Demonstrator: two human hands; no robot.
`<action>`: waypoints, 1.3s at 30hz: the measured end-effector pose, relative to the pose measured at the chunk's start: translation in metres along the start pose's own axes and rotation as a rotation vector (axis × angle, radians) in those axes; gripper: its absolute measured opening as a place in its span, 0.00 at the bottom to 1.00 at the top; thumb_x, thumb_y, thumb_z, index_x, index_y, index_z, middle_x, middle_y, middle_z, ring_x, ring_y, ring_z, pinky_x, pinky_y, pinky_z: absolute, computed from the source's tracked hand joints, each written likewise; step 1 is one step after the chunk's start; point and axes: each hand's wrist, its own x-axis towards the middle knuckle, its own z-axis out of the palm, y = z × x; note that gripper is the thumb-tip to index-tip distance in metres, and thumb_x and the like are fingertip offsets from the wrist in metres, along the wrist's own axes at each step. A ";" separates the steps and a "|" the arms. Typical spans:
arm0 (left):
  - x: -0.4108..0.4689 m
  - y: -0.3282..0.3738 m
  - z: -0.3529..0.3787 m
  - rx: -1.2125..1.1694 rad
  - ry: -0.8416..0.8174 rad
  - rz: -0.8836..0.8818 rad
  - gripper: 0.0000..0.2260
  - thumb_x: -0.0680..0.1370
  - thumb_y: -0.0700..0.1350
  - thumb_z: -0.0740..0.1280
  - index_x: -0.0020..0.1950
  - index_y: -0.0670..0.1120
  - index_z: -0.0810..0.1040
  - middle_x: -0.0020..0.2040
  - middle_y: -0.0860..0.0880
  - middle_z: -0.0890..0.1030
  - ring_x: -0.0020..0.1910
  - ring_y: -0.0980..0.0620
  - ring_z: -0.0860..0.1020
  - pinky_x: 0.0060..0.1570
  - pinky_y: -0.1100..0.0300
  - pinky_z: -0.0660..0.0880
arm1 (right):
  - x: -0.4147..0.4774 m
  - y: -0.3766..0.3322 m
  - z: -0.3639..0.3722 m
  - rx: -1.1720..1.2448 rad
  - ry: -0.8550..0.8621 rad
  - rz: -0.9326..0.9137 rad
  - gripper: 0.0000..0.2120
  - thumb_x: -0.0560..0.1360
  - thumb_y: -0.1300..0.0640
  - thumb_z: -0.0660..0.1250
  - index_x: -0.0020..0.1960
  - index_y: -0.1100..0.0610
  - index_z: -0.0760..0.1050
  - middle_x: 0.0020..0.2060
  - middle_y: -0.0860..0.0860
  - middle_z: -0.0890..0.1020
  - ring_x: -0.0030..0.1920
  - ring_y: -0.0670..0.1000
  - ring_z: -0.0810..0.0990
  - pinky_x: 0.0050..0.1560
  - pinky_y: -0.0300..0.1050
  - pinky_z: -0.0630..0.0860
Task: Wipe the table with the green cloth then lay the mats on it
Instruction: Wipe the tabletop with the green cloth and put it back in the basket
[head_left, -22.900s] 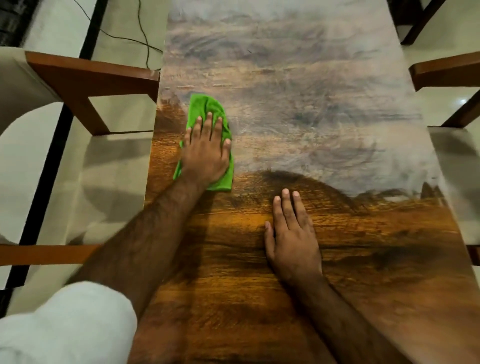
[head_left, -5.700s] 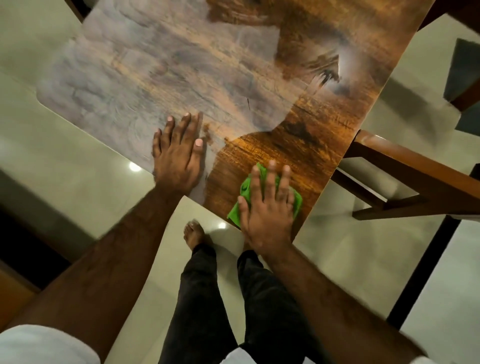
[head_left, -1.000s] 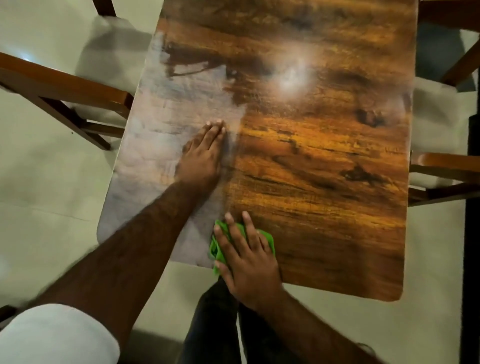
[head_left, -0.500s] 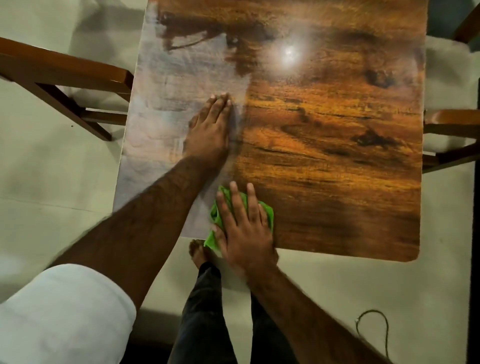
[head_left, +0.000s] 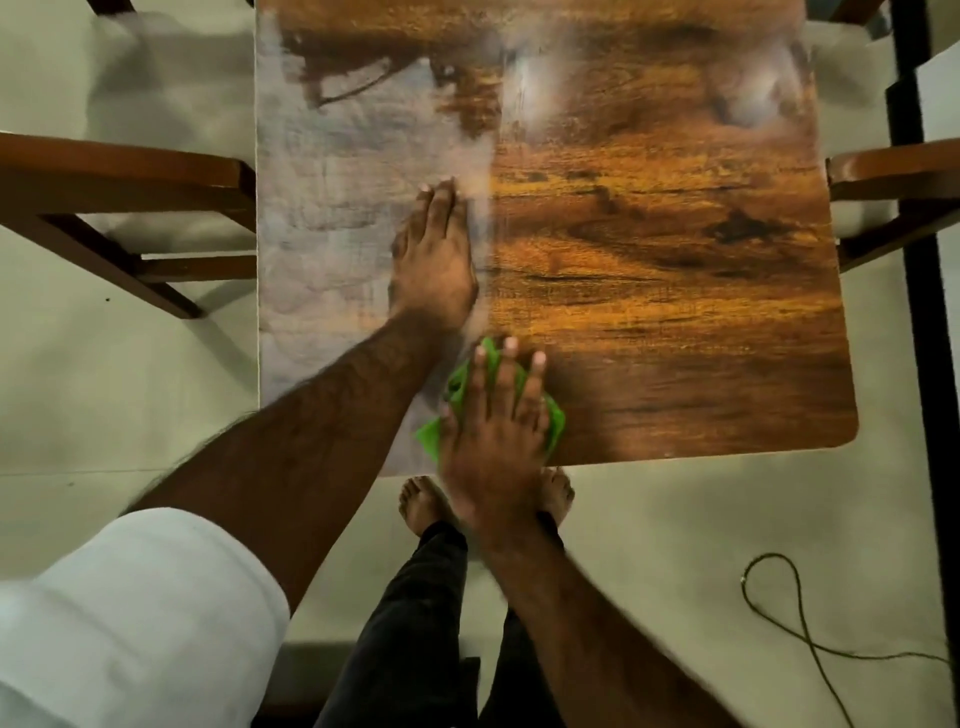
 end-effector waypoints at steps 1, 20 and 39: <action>0.000 -0.001 -0.001 -0.032 -0.002 -0.001 0.32 0.86 0.40 0.59 0.90 0.43 0.53 0.91 0.45 0.50 0.89 0.44 0.47 0.86 0.45 0.48 | -0.008 -0.017 0.002 0.039 -0.015 -0.028 0.37 0.89 0.37 0.55 0.91 0.54 0.49 0.90 0.58 0.48 0.89 0.65 0.44 0.86 0.66 0.54; -0.140 0.008 0.051 0.183 -0.002 0.235 0.34 0.89 0.64 0.51 0.91 0.48 0.49 0.91 0.45 0.44 0.89 0.40 0.42 0.86 0.35 0.49 | 0.113 0.156 -0.047 -0.038 -0.015 -0.154 0.32 0.89 0.40 0.53 0.90 0.49 0.55 0.90 0.54 0.51 0.89 0.63 0.46 0.84 0.68 0.55; -0.152 0.028 0.059 0.137 0.027 -0.095 0.32 0.89 0.62 0.48 0.91 0.51 0.45 0.91 0.46 0.40 0.89 0.37 0.38 0.84 0.30 0.44 | 0.112 0.153 -0.044 -0.042 0.025 -0.164 0.32 0.88 0.40 0.50 0.90 0.49 0.56 0.90 0.55 0.53 0.89 0.64 0.49 0.82 0.71 0.62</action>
